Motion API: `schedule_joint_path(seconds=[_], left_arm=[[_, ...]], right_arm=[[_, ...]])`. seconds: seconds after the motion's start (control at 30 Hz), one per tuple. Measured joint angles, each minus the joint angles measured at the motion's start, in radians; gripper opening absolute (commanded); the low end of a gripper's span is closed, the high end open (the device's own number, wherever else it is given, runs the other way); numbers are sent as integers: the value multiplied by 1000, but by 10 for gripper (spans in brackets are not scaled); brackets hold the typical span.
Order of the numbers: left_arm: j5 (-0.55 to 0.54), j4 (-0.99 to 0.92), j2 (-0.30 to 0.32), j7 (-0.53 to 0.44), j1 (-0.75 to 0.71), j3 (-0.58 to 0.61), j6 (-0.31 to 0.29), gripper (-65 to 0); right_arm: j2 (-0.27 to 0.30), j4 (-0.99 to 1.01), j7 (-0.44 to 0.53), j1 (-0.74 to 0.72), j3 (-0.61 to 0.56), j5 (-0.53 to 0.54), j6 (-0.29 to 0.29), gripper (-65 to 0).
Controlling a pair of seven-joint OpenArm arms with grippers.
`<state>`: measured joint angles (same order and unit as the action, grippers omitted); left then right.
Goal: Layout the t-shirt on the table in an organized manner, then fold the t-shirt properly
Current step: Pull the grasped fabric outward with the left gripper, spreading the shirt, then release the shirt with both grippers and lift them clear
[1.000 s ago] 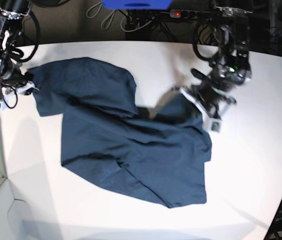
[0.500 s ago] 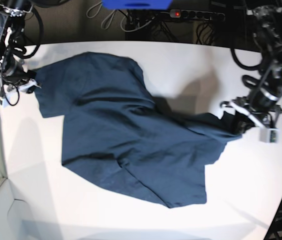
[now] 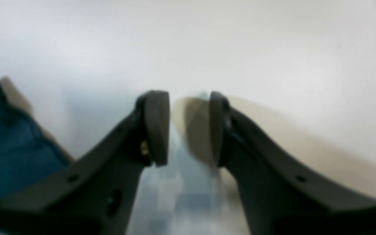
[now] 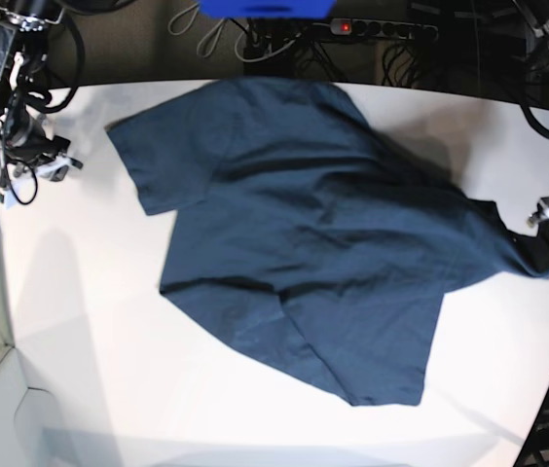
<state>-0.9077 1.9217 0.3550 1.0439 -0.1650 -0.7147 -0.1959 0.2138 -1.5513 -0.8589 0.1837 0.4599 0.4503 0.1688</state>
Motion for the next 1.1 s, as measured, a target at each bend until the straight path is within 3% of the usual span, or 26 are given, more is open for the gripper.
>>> schedule_joint_path(seconds=[0.17, 0.23, 0.3, 0.47, 0.6, 0.73, 0.9, 1.1], left_arm=[[72, -132, -8, 3, 16, 87, -3, -640], [93, -189, -8, 2, 13, 87, -1, -596], [96, -247, -8, 3, 13, 87, -2, -498], [92, -334, -7, 5, 12, 44, -1, -176], [88, -272, -3, 3, -21, -23, 1, -12], [78, -162, -9, 48, -93, -48, -24, 0], [88, -151, -61, 55, -171, -14, -191, -106], [238, -294, -103, 54, -137, -2, -205, -226]], right_arm=[[-15, -12, 9, 16, 1, 2, 0, -433], [-17, -13, 13, 23, 1, 3, 0, -433], [-18, -15, 22, 31, 1, 4, 0, -433], [-21, -19, 21, 36, 2, 3, 3, -433], [-21, -21, 33, 52, 2, 11, 4, -433], [-23, -29, 36, 64, 2, 11, 10, -433], [-55, -113, 0, 119, 1, 1, 11, -433], [-79, -153, -10, 143, -42, -3, 11, -433]])
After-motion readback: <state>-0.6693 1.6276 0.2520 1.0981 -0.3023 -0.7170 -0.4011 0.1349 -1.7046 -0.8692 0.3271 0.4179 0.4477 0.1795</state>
